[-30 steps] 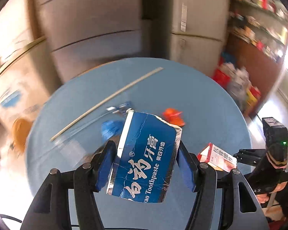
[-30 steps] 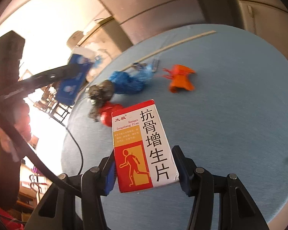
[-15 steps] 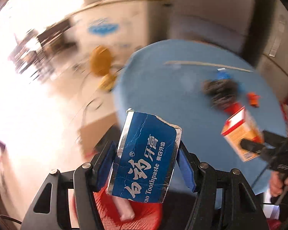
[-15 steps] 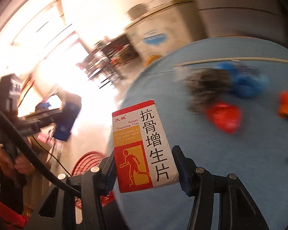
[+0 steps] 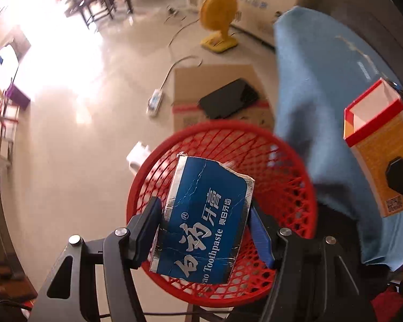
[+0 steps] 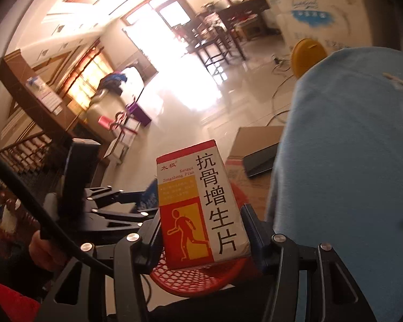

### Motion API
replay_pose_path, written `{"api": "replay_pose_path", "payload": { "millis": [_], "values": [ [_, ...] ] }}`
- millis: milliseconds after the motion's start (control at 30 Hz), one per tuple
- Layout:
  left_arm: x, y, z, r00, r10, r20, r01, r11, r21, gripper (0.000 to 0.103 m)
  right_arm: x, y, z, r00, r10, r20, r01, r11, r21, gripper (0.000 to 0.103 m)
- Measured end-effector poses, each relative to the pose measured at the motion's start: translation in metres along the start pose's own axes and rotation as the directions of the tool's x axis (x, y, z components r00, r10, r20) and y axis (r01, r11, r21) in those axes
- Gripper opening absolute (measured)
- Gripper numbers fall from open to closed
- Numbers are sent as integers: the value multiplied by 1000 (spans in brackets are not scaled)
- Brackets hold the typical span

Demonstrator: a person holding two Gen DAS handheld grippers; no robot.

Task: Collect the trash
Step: 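Carry both boxes to the red basket and release the toothpaste box from the left tool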

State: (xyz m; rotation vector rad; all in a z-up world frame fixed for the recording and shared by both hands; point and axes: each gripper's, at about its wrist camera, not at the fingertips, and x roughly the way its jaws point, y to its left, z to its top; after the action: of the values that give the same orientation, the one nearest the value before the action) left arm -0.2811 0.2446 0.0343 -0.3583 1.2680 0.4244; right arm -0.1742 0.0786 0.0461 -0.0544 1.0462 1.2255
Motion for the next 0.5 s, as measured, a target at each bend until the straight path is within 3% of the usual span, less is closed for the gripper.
{"api": "replay_pose_path", "payload": {
  "millis": [300, 500],
  "values": [
    [31, 31, -13, 998, 29, -50, -32, 997, -73, 65, 78, 0, 22, 989, 63, -137, -63, 998, 4, 56],
    [41, 35, -7, 997, 63, -53, -67, 995, -76, 65, 103, -9, 22, 981, 44, -190, -45, 999, 3, 56]
  ]
}}
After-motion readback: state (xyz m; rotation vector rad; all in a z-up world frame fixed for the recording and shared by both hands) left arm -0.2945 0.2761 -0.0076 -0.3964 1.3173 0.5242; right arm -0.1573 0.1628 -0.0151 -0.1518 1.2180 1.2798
